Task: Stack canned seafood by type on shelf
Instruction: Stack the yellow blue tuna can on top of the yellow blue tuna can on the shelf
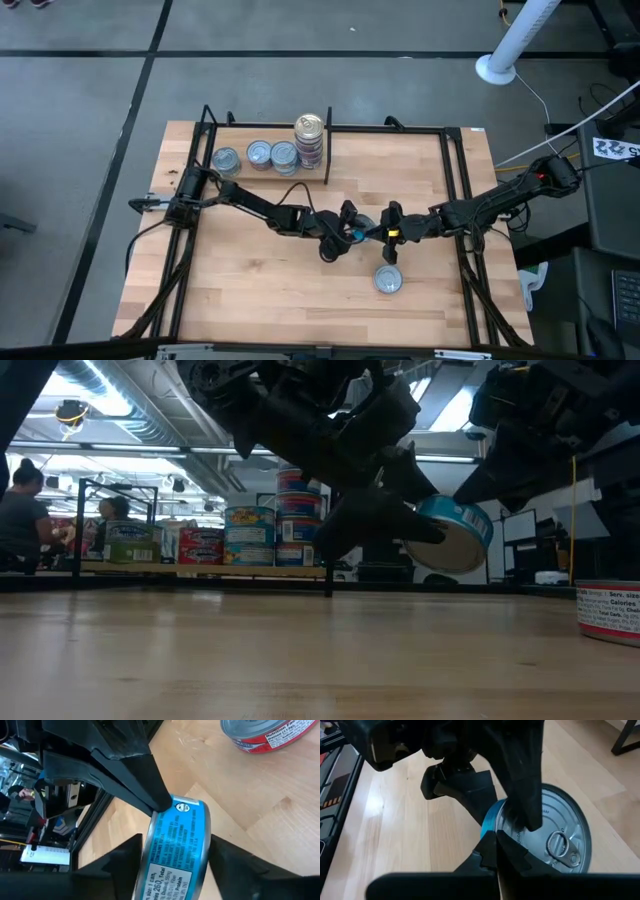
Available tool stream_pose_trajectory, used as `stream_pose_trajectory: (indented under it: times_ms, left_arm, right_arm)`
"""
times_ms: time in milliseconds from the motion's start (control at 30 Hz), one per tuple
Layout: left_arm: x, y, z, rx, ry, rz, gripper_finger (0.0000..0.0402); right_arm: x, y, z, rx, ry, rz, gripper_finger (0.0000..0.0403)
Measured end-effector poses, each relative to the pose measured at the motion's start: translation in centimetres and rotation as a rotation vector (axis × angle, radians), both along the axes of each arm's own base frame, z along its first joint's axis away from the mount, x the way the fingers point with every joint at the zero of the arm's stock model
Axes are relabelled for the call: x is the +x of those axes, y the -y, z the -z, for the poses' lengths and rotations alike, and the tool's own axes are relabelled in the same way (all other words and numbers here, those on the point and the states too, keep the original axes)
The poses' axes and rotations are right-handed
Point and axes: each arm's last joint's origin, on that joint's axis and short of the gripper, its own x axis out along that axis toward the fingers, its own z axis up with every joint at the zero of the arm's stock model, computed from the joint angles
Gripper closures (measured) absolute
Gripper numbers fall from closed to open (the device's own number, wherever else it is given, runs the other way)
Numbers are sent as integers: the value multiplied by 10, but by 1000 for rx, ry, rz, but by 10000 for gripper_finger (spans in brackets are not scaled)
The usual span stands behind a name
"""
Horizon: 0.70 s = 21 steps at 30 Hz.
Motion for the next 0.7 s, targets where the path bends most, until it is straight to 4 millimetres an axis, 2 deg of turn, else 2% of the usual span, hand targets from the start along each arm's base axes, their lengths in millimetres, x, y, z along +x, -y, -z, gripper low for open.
stream_pose_trajectory:
  times_ms: [200, 500, 700]
  left_arm:
    - [0, 0, 1, 0, -7, 2, 263]
    - [-1, 5, 1, -2, -3, 8, 263]
    - [-2, 12, -2, 8, 6, 3, 263]
  right_arm:
    - [0, 0, 0, 1, 1, -2, 402]
    - [0, -1, 0, 12, 2, -17, 397]
    - [0, -2, -1, 25, 0, -35, 328]
